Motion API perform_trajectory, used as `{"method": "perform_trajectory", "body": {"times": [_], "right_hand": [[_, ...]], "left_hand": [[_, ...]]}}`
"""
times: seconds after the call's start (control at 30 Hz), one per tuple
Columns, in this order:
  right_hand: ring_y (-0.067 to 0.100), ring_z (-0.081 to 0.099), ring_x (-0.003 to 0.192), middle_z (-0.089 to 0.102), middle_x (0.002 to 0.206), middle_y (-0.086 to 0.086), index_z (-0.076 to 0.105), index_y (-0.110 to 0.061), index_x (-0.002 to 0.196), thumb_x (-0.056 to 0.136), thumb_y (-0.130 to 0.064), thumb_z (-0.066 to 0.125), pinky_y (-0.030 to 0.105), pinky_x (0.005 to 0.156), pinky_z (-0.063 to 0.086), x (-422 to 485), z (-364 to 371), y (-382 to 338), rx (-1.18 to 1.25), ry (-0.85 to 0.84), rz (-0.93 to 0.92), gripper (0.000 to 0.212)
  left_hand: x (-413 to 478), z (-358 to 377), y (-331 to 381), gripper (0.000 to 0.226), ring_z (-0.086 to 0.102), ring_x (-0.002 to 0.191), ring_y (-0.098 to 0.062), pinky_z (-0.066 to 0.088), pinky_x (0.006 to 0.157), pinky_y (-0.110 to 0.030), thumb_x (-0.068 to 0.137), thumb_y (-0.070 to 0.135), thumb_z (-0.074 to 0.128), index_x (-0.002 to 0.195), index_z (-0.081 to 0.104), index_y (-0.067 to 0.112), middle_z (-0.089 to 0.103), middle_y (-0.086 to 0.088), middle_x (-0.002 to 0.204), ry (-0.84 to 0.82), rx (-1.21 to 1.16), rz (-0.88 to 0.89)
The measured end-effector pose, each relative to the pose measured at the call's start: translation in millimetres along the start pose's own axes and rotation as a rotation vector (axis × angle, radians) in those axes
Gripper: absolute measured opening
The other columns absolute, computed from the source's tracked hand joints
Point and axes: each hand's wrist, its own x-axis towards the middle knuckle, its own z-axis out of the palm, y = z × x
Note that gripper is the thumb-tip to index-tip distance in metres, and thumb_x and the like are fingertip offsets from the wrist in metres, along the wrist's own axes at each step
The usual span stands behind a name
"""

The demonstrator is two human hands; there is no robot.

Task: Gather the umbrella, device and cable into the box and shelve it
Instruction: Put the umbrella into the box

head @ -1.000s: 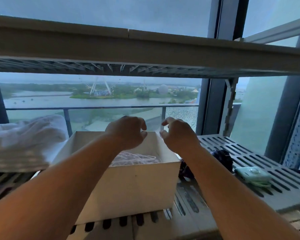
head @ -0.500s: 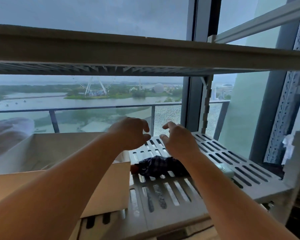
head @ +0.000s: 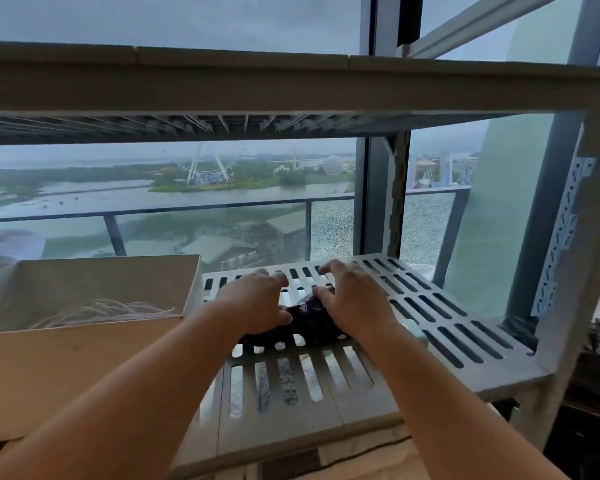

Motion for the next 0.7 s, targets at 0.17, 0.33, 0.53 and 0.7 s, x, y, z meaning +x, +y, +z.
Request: {"method": "perform_trajectory", "body": {"times": [0.17, 0.33, 0.53, 0.7], "right_hand": [[0.025, 0.054, 0.121, 0.058, 0.129, 0.008, 0.053, -0.023, 0.135, 0.094, -0.042, 0.063, 0.043, 0.101, 0.047, -1.5, 10.6, 7.1, 0.021, -0.028, 0.0, 0.047], [0.024, 0.054, 0.121, 0.058, 0.128, 0.007, 0.053, -0.023, 0.135, 0.094, -0.04, 0.063, 0.038, 0.1, 0.048, 2.4, 18.4, 12.2, 0.049, 0.003, -0.006, 0.045], [0.023, 0.057, 0.118, 0.06, 0.125, 0.008, 0.053, -0.022, 0.134, 0.095, -0.037, 0.062, 0.036, 0.097, 0.05, 8.8, 25.7, 16.5, 0.088, 0.052, -0.009, 0.042], [0.024, 0.056, 0.119, 0.06, 0.125, 0.009, 0.053, -0.022, 0.133, 0.095, -0.038, 0.061, 0.035, 0.097, 0.05, 12.0, 31.3, 21.2, 0.09, 0.046, -0.016, 0.042]], "left_hand": [[10.7, 24.6, 8.0, 0.078, 0.054, 0.124, -0.026, 0.053, 0.093, -0.046, 0.083, 0.055, 0.069, 0.148, 0.035, 0.028, 0.048, -0.004, 0.144, -0.031, 0.021, -0.008], [23.1, 39.3, 10.3, 0.065, 0.053, 0.124, -0.025, 0.054, 0.092, -0.047, 0.085, 0.049, 0.067, 0.141, 0.044, 0.025, 0.055, -0.001, 0.138, -0.082, 0.058, -0.007], [30.0, 51.6, 9.2, 0.052, 0.057, 0.111, -0.025, 0.054, 0.086, -0.045, 0.086, 0.041, 0.068, 0.129, 0.048, 0.022, 0.058, -0.002, 0.122, -0.142, 0.068, -0.006], [30.0, 62.5, 9.0, 0.041, 0.058, 0.105, -0.025, 0.051, 0.073, -0.039, 0.09, 0.035, 0.064, 0.124, 0.046, 0.021, 0.057, -0.002, 0.116, -0.08, 0.059, 0.006]]}}
